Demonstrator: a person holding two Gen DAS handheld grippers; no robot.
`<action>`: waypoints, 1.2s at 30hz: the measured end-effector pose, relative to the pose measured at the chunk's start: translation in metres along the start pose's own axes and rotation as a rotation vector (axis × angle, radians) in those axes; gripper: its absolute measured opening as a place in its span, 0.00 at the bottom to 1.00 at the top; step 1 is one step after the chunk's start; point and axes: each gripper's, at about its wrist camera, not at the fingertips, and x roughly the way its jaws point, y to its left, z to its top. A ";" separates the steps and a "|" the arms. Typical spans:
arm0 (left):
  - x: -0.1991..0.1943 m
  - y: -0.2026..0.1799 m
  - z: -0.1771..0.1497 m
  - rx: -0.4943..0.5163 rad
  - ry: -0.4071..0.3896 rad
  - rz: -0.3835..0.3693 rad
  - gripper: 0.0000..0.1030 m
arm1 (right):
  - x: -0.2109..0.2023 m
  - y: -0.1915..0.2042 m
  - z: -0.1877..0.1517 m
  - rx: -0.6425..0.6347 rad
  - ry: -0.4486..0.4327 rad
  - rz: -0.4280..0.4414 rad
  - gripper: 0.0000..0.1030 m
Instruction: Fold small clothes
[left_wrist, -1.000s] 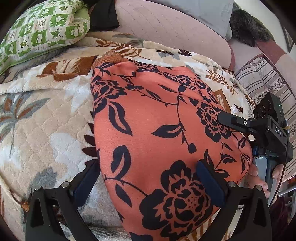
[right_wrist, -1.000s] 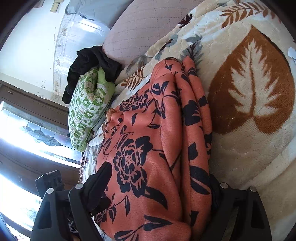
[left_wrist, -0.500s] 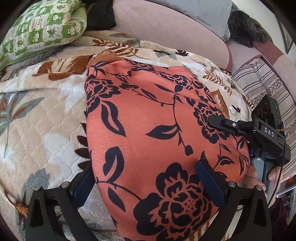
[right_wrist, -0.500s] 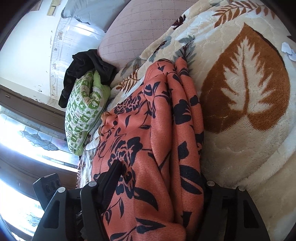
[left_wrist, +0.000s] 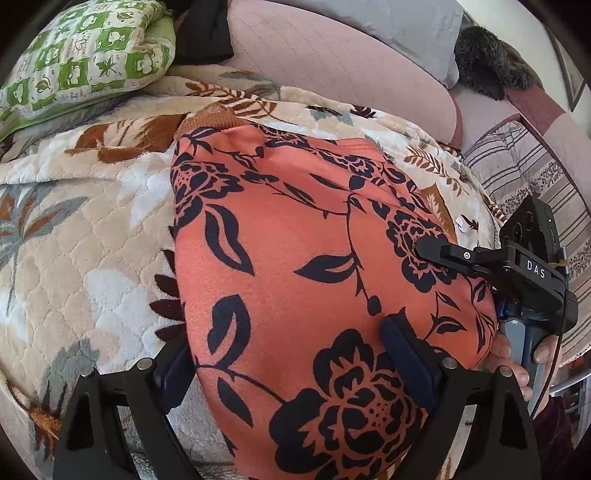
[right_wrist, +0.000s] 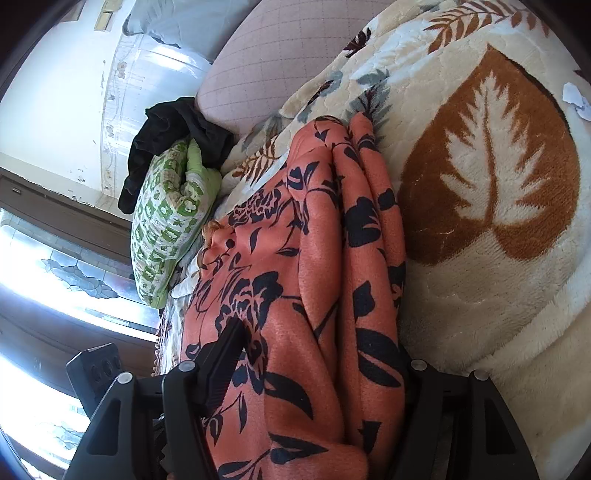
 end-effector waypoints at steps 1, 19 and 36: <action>0.000 0.000 0.000 -0.001 0.001 0.003 0.91 | 0.000 0.000 0.000 0.001 -0.001 0.000 0.66; 0.005 0.005 0.000 -0.032 0.030 -0.007 0.92 | -0.001 -0.003 0.003 -0.003 0.031 0.012 0.66; 0.005 0.005 -0.001 -0.038 0.047 -0.012 0.93 | -0.009 -0.009 0.006 0.004 0.072 0.030 0.66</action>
